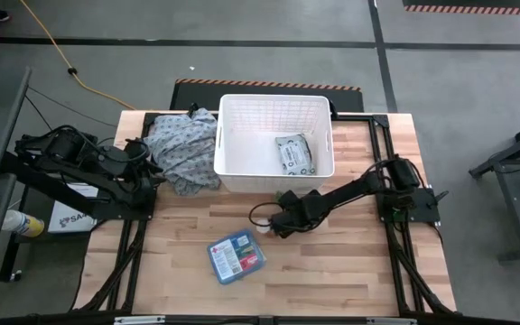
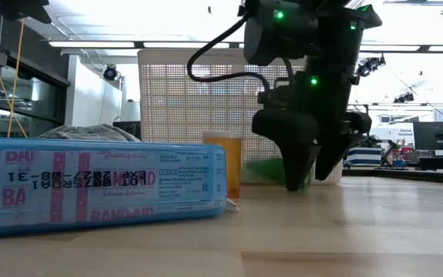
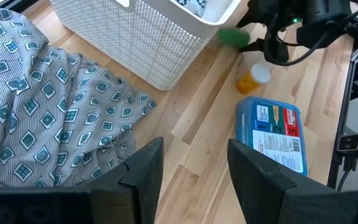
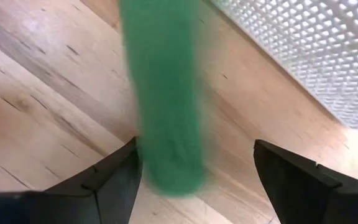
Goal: Pick & place medical supplies in basket/bin
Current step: Put the rolled green bandage into the white bin
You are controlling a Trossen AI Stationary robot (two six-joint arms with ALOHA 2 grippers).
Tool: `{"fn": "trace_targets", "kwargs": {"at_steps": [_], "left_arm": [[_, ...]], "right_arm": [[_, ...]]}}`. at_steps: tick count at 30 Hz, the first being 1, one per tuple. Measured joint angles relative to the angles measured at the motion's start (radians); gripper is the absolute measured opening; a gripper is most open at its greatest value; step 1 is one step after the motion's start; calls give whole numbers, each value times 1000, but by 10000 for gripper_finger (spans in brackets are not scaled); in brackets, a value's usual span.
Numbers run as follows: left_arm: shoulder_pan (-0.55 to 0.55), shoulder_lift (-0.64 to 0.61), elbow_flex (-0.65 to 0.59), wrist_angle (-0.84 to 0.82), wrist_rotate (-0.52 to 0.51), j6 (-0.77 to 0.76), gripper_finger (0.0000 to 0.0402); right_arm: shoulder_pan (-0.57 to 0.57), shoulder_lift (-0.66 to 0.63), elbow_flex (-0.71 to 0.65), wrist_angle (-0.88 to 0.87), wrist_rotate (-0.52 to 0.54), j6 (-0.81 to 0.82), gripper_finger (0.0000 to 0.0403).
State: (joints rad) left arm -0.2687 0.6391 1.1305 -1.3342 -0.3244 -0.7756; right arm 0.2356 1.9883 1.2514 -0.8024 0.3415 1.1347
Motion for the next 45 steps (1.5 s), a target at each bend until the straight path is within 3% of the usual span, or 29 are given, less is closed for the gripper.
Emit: {"fn": "trace_targets", "kwargs": {"at_steps": [36, 45], "left_arm": [[0, 0, 0, 32, -3, -42, 211], [0, 0, 0, 31, -3, -33, 211]], "right_arm": [[-62, -12, -5, 133, 19, -121, 295], [-72, -12, -5, 140, -16, -123, 241]]}}
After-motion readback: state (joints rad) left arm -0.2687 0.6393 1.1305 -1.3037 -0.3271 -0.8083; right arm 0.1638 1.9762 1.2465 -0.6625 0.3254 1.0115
